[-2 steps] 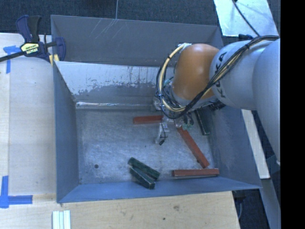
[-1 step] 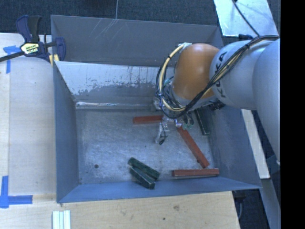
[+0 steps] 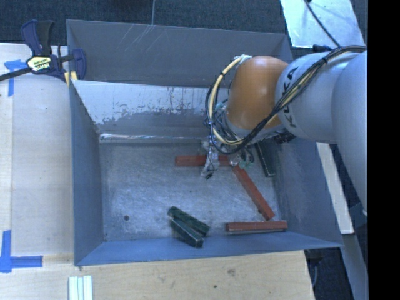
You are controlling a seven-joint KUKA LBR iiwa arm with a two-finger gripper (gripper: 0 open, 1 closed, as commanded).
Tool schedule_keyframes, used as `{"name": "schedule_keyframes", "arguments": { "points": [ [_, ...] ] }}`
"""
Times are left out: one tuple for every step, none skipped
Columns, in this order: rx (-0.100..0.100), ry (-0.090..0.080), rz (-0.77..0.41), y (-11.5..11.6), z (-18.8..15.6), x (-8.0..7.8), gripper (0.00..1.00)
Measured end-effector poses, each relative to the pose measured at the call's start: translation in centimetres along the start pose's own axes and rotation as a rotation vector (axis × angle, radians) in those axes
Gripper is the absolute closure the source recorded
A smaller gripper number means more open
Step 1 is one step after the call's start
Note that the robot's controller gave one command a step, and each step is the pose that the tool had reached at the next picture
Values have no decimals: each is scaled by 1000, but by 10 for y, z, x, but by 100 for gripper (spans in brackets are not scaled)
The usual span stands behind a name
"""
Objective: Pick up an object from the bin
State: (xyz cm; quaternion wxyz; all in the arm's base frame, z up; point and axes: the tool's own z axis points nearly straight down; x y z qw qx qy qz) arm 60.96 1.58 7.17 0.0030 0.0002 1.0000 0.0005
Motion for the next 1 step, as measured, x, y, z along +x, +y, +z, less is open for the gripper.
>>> {"name": "schedule_keyframes", "arguments": {
  "points": [
    [0,-5,1,0,-78,-3,100]
  ]
}}
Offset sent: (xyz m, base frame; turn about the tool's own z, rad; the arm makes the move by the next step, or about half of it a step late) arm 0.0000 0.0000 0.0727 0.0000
